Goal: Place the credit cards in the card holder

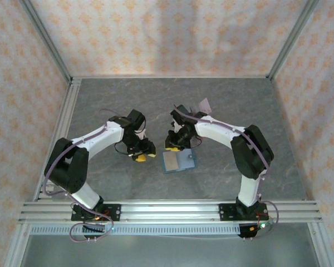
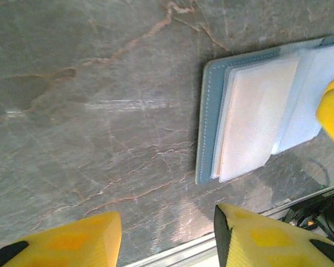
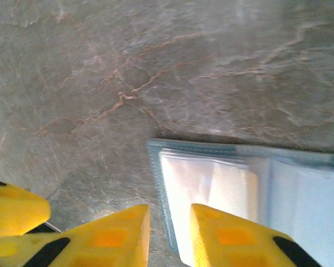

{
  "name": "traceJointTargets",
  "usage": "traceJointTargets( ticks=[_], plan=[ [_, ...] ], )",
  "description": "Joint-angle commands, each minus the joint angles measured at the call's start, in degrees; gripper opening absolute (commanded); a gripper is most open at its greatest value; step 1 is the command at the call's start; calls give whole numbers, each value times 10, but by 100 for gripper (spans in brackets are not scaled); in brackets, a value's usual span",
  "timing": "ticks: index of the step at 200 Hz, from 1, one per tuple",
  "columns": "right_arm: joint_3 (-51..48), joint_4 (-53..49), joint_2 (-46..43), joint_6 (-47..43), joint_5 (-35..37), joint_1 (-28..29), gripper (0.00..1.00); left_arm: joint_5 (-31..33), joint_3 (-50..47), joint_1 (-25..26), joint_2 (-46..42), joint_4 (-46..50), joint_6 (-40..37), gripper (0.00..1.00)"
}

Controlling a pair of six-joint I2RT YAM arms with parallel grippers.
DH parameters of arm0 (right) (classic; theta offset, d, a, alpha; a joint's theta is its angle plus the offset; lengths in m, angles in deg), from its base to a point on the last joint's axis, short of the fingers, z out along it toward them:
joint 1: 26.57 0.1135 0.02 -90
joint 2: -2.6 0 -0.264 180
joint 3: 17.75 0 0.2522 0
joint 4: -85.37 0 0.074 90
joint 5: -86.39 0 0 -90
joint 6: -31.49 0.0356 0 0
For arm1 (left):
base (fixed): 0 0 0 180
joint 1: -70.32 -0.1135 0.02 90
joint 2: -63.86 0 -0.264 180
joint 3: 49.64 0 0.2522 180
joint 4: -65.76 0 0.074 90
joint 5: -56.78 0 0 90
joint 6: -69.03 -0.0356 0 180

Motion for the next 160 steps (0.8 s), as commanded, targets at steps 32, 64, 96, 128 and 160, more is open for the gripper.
traceJointTargets(
  ticks=[32,64,96,128,160],
  plan=[
    [71,-129,-75,-66,152,-52,29,-7,39,41,54,-8,10,48],
    [177,-262,-39,-153,323,-70,38,-6,51,49,71,-12,15,48],
    [236,-309,20,-196,355,-71,46,-2,58,50,75,-12,14,48],
    [247,-314,57,-202,352,-71,43,0,58,50,72,-18,19,50],
    [237,-305,75,-202,339,-71,39,9,60,50,68,-16,19,54]
  ],
)
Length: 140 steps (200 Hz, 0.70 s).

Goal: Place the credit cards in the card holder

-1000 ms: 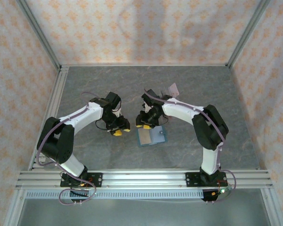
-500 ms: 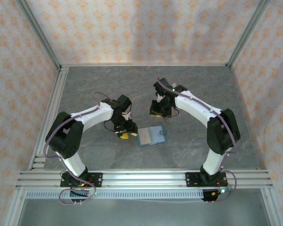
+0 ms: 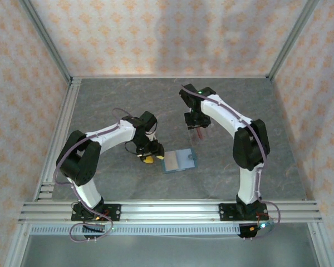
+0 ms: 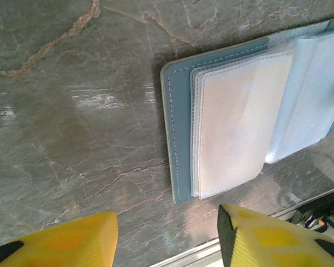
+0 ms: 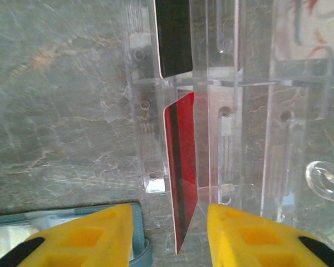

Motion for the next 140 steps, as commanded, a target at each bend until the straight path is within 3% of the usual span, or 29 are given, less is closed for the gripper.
traceJointTargets(
  ticks=[1,37,82,140],
  plan=[
    [-2,-24,5,-13,18,2,39,8,18,3,-1,-1,3,54],
    [-9,-15,19,-13,13,3,30,13,19,3,-11,-8,4,65],
    [-15,-14,31,-17,9,2,17,18,20,1,-35,-23,4,89],
    [3,-34,16,-23,18,3,0,13,12,0,-34,-29,6,87]
  ],
)
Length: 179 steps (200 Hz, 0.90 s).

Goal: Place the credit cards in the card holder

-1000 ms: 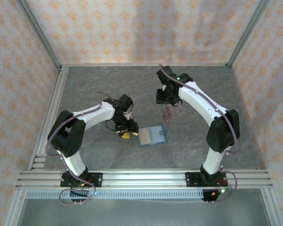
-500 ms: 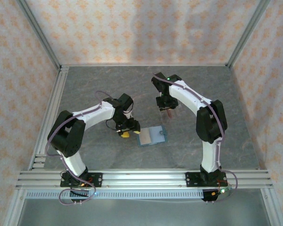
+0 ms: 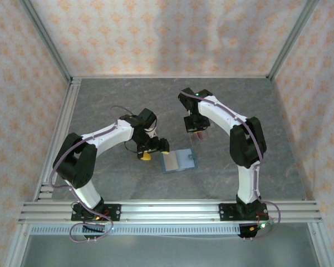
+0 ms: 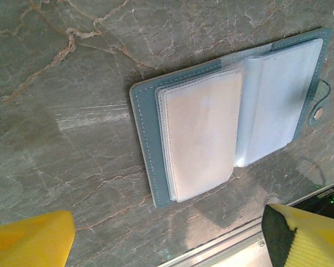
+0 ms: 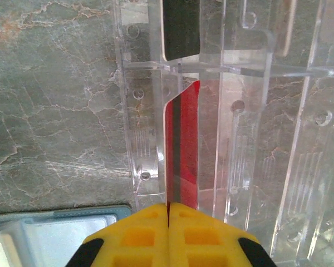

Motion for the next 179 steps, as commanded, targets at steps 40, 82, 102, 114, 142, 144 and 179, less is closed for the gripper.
traceJointTargets(
  ticks=[40,82,102,114,142,144,179],
  plan=[
    [60,-60,-35,-8,31,2,0,1,16,9,7,-21,7,83],
    [87,-76,-75,-5,29,6,0,9,33,17,38,-36,24,74],
    [54,-47,-116,5,-16,7,0,15,42,21,57,-37,27,67],
    [8,-6,-152,15,-62,7,0,21,49,25,67,-35,27,65],
    [-132,128,-243,56,-161,6,0,42,66,35,92,-24,29,60],
    [-143,137,-249,59,-166,7,0,44,67,35,93,-23,29,59],
    [-292,281,-324,113,-263,8,0,62,68,41,103,-15,31,56]
  ],
)
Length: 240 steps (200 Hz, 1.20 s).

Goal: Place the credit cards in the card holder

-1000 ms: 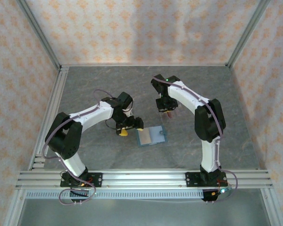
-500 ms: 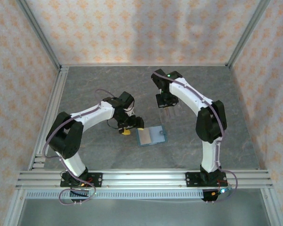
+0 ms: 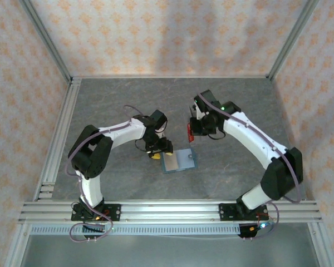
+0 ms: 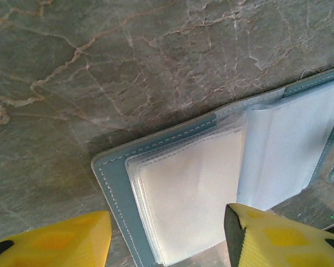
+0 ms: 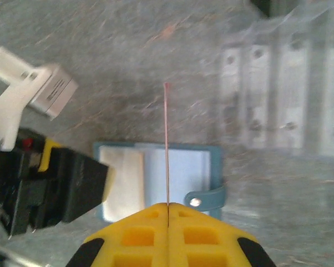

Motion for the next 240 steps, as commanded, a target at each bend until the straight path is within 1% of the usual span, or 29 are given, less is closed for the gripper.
traceJointTargets(
  ticks=[1,39,60,64,73,126,159,197,240],
  plan=[
    [-78,135,-36,52,-92,3,0,31,14,6,5,18,3,56],
    [-187,244,-65,91,-131,10,0,58,15,13,14,35,2,52],
    [-224,286,-64,104,-135,13,0,70,18,14,17,43,5,50],
    [-230,292,-62,107,-138,14,0,72,17,14,33,44,5,50],
    [-240,307,-60,111,-141,16,0,77,19,15,37,47,5,49],
    [-276,365,-41,126,-152,18,0,93,12,18,44,53,7,47],
    [-292,389,-25,121,-146,21,0,96,8,17,45,54,4,46],
    [-300,401,-7,90,-131,20,0,100,6,17,50,59,3,44],
    [-297,407,13,86,-134,19,0,99,3,17,54,62,0,43]
  ],
)
